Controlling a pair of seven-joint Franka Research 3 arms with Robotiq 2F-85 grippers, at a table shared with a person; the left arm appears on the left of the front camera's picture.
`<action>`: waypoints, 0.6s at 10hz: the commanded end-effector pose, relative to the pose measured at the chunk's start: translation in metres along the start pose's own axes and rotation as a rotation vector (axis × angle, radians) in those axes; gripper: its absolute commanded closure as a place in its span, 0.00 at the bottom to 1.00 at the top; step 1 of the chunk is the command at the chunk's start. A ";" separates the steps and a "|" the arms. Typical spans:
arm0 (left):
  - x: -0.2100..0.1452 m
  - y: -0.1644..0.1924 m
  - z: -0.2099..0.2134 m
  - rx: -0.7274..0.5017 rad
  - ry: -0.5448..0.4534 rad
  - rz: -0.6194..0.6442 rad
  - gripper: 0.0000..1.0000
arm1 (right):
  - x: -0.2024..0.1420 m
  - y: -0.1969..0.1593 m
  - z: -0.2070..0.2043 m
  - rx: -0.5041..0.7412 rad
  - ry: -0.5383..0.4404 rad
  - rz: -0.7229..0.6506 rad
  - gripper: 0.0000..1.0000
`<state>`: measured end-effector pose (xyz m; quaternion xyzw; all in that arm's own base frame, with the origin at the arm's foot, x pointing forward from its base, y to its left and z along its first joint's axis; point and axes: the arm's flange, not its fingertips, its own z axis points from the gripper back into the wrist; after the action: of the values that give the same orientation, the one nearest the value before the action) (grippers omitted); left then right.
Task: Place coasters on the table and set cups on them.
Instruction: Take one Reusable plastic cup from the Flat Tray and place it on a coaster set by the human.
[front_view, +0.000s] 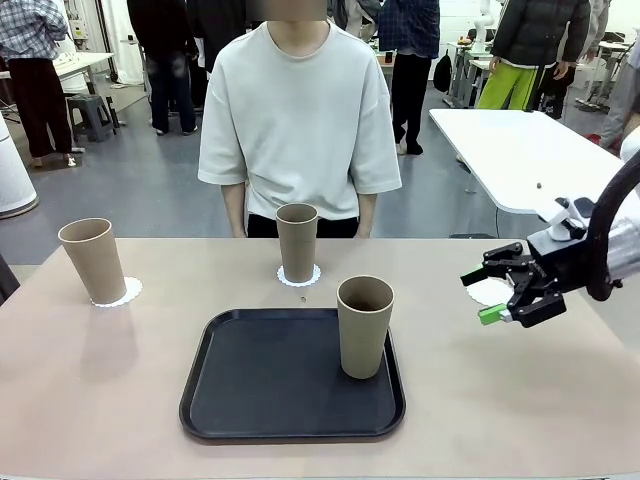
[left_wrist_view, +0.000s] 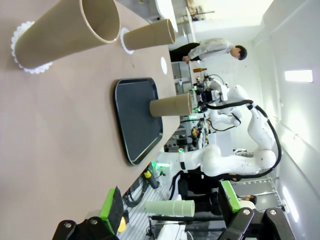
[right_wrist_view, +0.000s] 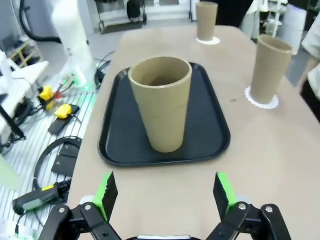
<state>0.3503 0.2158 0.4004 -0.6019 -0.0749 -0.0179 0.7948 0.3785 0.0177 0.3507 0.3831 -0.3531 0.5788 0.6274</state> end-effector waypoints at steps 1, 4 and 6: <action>0.002 -0.002 0.001 0.001 -0.015 0.008 0.00 | -0.013 -0.014 -0.027 0.004 -0.046 0.002 0.00; 0.002 -0.002 0.001 0.001 -0.015 0.008 0.00 | -0.029 -0.021 -0.065 0.074 -0.019 -0.031 0.00; 0.002 -0.002 0.001 0.001 -0.015 0.008 0.00 | -0.029 -0.021 -0.083 0.053 -0.006 -0.002 0.00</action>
<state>0.3504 0.2158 0.4004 -0.6019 -0.0748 -0.0181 0.7949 0.3916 0.0744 0.2899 0.4223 -0.3145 0.5818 0.6198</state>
